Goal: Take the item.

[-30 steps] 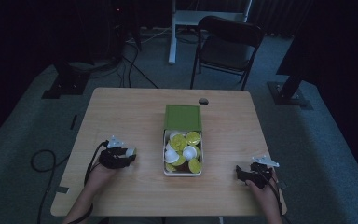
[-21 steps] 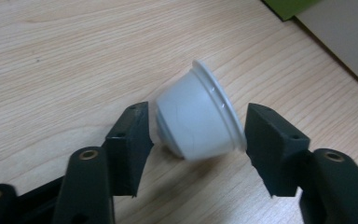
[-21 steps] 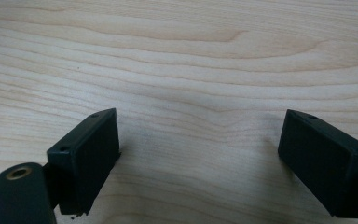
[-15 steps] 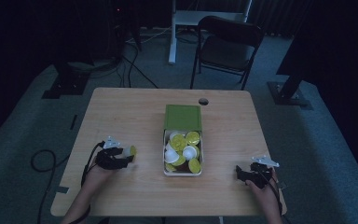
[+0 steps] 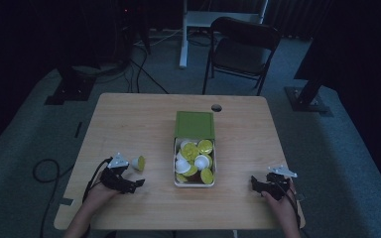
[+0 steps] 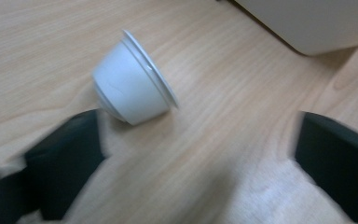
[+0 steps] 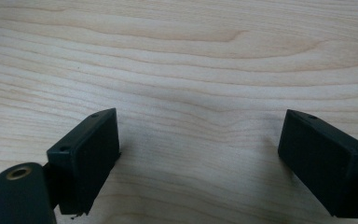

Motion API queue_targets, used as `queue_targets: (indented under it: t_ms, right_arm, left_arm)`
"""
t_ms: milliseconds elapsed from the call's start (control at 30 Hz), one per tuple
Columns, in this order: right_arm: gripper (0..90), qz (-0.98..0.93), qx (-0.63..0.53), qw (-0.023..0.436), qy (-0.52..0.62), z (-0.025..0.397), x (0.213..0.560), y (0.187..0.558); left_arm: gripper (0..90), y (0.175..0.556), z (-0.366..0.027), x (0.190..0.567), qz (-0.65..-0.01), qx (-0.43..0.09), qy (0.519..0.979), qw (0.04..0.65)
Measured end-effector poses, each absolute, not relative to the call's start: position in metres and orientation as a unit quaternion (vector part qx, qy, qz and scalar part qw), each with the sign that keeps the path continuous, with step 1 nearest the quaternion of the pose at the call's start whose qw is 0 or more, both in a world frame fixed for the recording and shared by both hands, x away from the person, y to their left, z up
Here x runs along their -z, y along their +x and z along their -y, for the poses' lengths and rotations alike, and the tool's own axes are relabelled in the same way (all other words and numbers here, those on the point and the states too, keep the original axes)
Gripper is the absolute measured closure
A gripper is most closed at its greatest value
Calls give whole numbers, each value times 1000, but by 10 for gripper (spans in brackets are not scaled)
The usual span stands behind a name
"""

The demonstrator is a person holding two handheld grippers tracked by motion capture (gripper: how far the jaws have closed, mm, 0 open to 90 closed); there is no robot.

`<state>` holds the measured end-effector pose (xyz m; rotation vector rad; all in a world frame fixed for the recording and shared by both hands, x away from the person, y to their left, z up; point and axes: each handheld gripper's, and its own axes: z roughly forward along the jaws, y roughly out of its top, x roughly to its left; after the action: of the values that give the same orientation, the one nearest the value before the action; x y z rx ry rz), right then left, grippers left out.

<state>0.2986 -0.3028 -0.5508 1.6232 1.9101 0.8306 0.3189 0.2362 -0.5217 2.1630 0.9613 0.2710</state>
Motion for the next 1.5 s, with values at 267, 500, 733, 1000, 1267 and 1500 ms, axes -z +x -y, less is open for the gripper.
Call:
queue_targets:
  t_ms: [267, 500, 733, 1000, 1267, 1500]
  right_arm:
    - [118, -701, -305, 248, 596, 303, 551, 299]
    - [118, -701, -305, 248, 596, 303, 551, 299]
    - [118, -701, -305, 248, 595, 303, 551, 299]
    - [118, -701, -305, 248, 595, 303, 551, 299]
    - [118, -701, -305, 248, 595, 303, 551, 299]
    - [118, -701, -305, 248, 595, 303, 551, 299]
  left_arm:
    - [0, 305, -232, 524, -346, -94, 855, 375]
    - [0, 297, -223, 523, -328, -85, 856, 391]
    - [0, 292, -213, 525, -303, -86, 863, 394]
    - [0, 288, -200, 530, -276, -85, 876, 386]
    - [0, 284, -187, 534, -257, -87, 883, 382]
    - [0, 284, -178, 542, -243, -82, 895, 365]
